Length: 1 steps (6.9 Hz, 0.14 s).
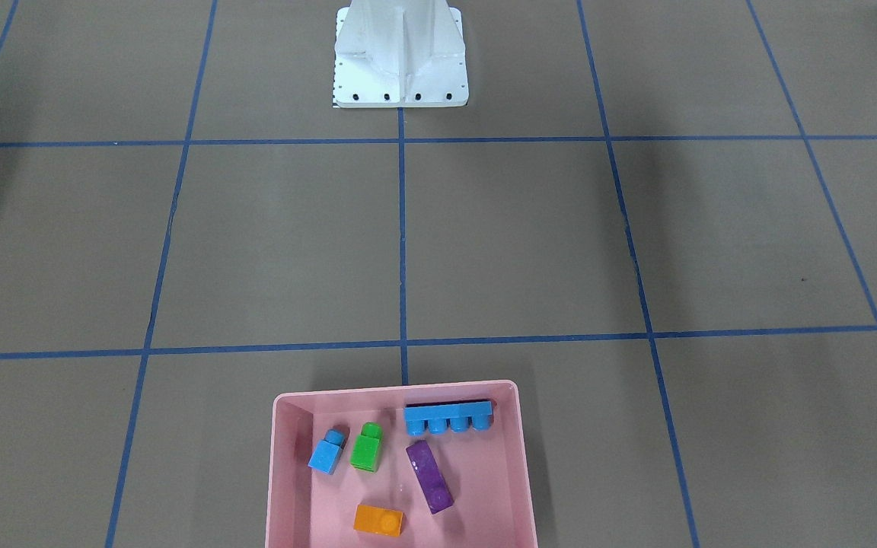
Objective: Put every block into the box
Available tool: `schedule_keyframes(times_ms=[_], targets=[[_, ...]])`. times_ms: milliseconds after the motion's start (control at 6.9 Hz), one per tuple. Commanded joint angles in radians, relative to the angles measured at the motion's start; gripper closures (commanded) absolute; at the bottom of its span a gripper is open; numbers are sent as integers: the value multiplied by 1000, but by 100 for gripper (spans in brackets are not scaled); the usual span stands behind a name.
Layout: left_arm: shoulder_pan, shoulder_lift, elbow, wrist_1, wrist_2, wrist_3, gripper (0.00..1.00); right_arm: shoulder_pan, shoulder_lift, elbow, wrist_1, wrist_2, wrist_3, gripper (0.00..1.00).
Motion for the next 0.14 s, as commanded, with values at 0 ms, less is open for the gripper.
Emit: schedule_keyframes(times_ms=[0], targets=[[0,0,2,-3,0,0,0,-2,0,-5,0,0,3,0]])
